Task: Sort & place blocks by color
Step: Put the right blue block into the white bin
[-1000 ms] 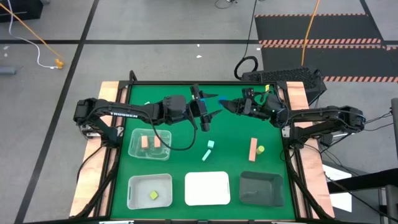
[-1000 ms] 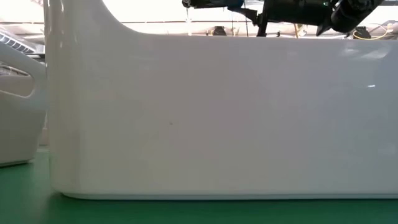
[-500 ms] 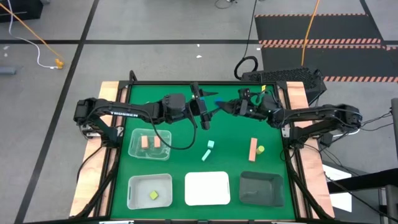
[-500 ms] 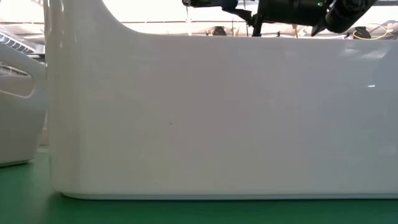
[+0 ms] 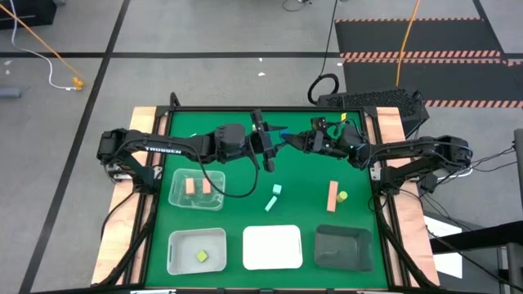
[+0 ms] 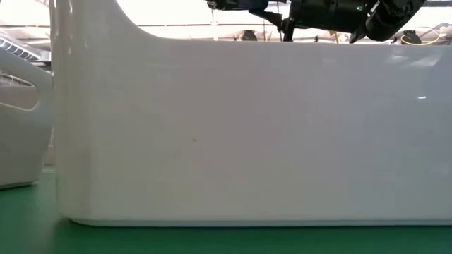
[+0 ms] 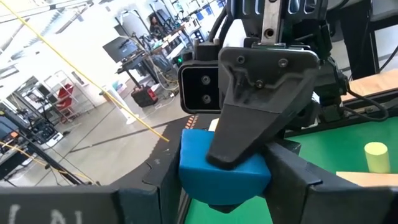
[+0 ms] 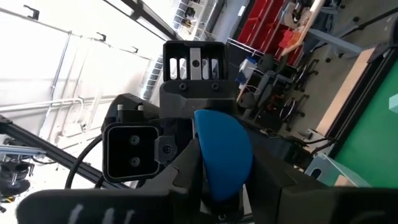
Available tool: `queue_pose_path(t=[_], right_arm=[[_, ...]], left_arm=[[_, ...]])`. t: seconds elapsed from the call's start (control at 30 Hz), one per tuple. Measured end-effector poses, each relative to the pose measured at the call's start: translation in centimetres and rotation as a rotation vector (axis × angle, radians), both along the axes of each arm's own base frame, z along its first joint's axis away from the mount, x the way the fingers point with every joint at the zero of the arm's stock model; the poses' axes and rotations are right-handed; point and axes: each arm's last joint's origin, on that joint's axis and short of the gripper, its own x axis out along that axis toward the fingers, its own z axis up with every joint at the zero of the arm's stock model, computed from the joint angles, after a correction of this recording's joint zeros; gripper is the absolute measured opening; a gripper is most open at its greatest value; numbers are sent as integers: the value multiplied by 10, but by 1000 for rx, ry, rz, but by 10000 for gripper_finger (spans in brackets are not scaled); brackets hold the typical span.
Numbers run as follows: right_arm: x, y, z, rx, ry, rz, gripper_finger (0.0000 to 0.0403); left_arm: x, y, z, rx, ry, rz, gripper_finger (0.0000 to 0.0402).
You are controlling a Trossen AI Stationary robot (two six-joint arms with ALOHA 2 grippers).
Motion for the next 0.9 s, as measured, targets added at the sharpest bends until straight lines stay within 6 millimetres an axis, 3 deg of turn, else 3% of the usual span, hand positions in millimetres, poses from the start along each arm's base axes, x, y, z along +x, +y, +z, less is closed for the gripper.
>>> queue_pose_path(t=[0.2,0.57,0.9], right_arm=[[0,0,-1,-16,8,14,127],[-3,-10,-9,-155,95,236,245],[-8,-5,-57,-20,564,391,248]], left_arm=[[0,-3,-1,-6,6,0,171],[-9,-10,-3,-24,94,130,171],[-48,-32,-4,-418,260,104,171]])
